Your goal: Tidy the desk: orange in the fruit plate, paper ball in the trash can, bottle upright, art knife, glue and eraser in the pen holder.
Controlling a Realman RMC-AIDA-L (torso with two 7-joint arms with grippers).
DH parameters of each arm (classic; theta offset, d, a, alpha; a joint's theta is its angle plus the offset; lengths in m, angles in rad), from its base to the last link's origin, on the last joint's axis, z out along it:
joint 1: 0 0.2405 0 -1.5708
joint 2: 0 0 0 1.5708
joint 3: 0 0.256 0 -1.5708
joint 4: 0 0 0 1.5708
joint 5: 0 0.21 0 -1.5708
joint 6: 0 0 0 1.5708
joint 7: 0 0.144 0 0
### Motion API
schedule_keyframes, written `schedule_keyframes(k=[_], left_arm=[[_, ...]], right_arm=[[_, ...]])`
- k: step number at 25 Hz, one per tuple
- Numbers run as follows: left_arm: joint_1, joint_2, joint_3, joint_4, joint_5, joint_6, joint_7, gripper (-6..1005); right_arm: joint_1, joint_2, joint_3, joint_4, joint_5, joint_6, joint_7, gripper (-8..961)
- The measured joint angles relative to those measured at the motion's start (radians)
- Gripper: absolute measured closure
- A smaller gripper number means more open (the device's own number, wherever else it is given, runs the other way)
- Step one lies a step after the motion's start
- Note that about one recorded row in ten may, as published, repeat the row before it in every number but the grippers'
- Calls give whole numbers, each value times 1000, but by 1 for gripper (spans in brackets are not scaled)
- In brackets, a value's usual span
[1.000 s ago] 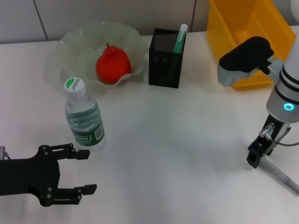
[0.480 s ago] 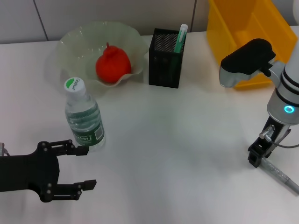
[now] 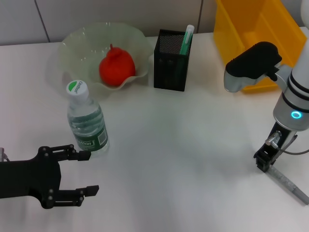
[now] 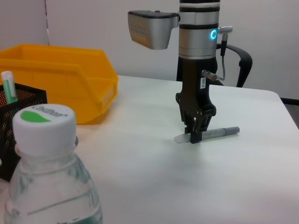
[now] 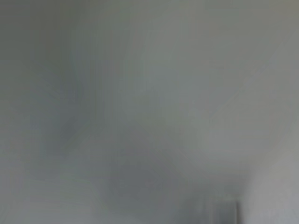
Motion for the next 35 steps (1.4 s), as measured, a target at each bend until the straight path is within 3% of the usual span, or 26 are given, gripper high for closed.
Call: schedule_keyframes(k=[5,13,20,26,35], left_arm=[[3,1,6,0,3,0,4,214],[-3,2,9,-1,11,14,8,214],[-5,2,9,-3,11,28,3,214],[-1,2,8,-4,10,36,-5,214],[4,1,6,-7,10,24,-16,214]], right_arm=[[0,-2,8,-29,2,-10,-2,800],[7,-7,85,-248,2,-84,-28,803],[71,-9,214,-405,2,-46,-59,804],[102,-10,236,-429,61,119,-62,804],[61,-5,223,-357,313,521,-181,806]])
